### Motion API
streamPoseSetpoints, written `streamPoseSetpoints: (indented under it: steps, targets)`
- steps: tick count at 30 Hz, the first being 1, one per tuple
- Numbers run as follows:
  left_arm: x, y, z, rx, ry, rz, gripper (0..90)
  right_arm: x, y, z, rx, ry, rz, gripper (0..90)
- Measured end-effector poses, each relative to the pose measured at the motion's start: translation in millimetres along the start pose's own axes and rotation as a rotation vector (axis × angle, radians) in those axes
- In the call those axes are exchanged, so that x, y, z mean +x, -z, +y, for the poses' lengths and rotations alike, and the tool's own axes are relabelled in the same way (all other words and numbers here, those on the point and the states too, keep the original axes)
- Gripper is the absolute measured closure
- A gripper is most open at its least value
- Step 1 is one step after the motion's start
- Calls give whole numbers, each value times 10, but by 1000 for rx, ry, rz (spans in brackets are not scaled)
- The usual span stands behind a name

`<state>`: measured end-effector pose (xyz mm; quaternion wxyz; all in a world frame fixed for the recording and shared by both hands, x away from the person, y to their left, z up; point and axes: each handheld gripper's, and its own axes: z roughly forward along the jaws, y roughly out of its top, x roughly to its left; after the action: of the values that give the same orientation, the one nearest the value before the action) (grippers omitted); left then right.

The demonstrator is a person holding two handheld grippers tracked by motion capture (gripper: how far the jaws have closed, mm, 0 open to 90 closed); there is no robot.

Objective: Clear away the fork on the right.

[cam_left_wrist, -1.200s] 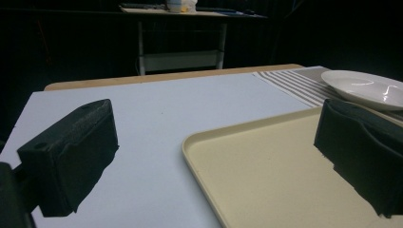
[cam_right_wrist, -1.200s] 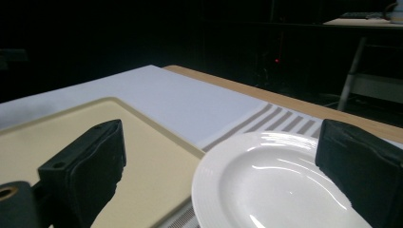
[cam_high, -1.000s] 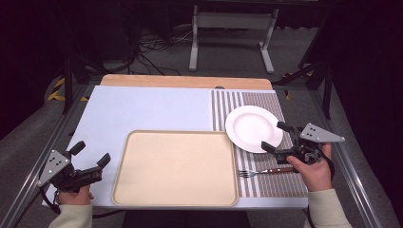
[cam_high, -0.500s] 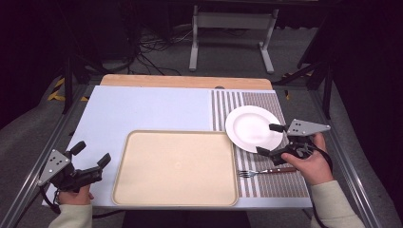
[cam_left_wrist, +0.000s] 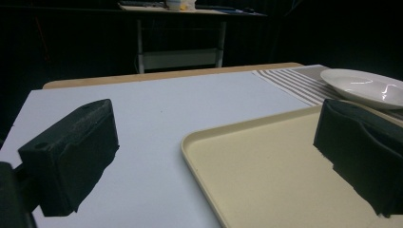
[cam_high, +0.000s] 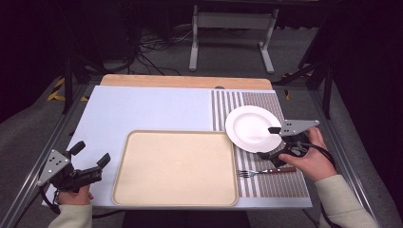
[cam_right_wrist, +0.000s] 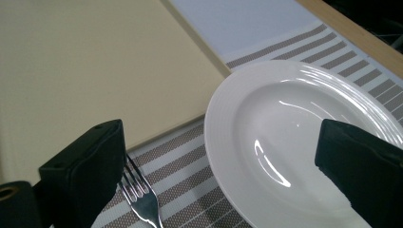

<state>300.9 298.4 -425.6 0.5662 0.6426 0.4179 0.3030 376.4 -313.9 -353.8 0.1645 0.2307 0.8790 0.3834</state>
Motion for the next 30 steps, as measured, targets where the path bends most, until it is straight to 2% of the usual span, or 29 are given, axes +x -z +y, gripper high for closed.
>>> streamPoseSetpoints:
  steps: [4, 7, 9, 14, 21, 30]
  targets:
    - [-1, 1, 1, 2, 0, 1, 15, -10, -23, -23, 51, 17, 7, 37]
    - [0, 1, 1, 2, -1, 1, 14, -18, -31, -28, 69, 22, 14, 38]
    - [0, 0, 1, -1, -1, 1, 15, -35, -46, -34, 112, 37, 14, 38]
    - [-3, 2, 3, -3, -2, 2, 15, -42, -71, -32, 164, 62, 26, 43]
    - [0, 4, 4, -3, -3, 1, 15, -38, -105, -32, 210, 86, 45, 44]
    - [-2, 7, 8, -4, -10, 0, 19, -9, -147, -40, 301, 109, 87, 53]
